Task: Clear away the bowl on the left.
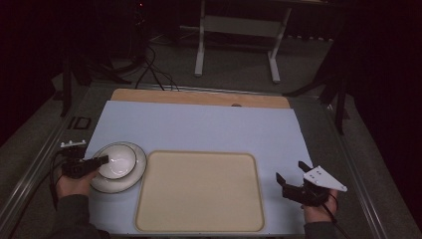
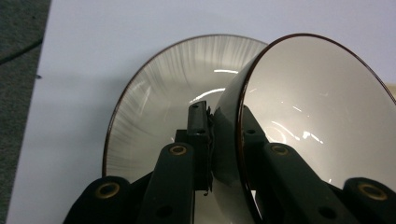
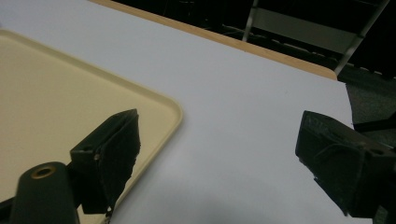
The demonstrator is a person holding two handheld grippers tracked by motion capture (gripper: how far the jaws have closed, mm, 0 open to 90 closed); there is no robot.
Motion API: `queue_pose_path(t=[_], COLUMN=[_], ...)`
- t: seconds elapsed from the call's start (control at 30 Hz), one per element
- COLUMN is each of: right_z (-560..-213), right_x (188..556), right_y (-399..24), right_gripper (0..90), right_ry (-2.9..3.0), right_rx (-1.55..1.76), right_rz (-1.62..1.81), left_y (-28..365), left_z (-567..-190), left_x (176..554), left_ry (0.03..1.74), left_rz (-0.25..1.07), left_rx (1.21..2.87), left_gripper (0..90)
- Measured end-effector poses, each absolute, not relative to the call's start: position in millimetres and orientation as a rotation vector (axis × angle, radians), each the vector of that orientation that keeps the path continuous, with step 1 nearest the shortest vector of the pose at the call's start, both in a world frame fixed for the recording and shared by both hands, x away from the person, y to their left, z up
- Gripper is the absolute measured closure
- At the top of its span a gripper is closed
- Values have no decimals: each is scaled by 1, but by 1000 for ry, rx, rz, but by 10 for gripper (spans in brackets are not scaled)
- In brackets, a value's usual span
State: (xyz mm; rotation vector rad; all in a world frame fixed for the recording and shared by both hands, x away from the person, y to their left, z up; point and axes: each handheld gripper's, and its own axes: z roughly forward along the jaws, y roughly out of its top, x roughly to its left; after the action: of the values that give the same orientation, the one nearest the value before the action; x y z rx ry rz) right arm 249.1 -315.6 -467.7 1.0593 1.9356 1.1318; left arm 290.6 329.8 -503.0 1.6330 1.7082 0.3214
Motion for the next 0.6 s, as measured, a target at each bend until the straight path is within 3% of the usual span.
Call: queue_pose_path(t=[0.6], right_z=[-467], right_x=[249], right_y=[-316], right_gripper=[135], right_ry=[1933], right_rx=[1059], right_rz=[1131], left_y=[331], left_z=[-498], left_x=[285], left_ry=[1683], left_rz=[337], left_rx=[1584], left_gripper=[810])
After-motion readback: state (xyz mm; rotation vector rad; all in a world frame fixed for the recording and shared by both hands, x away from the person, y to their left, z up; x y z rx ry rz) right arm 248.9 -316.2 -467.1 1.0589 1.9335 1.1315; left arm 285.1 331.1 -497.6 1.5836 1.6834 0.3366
